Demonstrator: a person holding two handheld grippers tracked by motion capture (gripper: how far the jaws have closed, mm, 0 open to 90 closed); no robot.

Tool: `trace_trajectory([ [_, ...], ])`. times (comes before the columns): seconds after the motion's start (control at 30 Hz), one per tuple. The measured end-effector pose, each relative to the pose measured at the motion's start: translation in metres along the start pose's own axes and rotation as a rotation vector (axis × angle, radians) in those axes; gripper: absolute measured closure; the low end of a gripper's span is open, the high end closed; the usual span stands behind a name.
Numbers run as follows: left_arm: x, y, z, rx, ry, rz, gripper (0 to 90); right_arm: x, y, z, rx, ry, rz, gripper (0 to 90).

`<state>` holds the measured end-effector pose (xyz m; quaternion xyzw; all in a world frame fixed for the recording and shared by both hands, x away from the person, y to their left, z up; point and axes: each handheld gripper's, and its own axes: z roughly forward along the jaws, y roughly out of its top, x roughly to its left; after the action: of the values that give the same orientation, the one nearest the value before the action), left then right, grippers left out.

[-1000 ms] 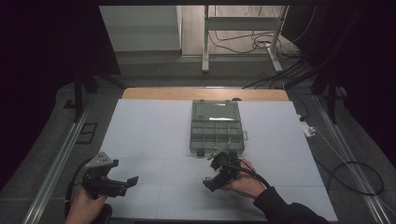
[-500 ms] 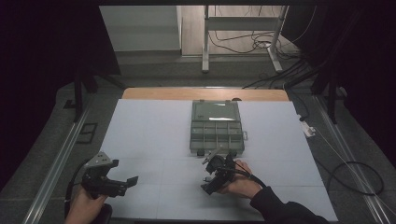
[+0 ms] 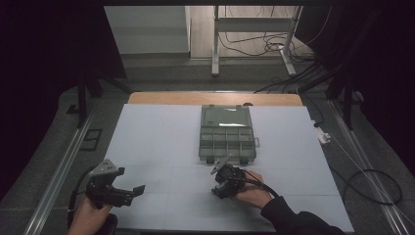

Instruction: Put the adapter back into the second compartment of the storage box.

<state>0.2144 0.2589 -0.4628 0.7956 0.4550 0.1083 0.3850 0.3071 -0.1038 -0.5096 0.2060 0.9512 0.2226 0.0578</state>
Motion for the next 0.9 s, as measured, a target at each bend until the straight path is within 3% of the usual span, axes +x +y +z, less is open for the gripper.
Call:
trace_trajectory([
  [0.17,0.000,0.000,0.000,0.000,0.000,0.000,0.0,-0.001,0.000,-0.002,0.011,0.021,-0.028,74.5],
  [0.4,0.000,0.000,0.001,0.006,0.002,0.002,0.0,-0.002,0.000,-0.003,0.014,0.022,-0.036,75.4],
  [0.9,-0.001,0.001,0.001,0.011,0.007,0.007,0.1,-0.011,0.003,-0.021,-0.080,0.040,0.024,75.5],
])
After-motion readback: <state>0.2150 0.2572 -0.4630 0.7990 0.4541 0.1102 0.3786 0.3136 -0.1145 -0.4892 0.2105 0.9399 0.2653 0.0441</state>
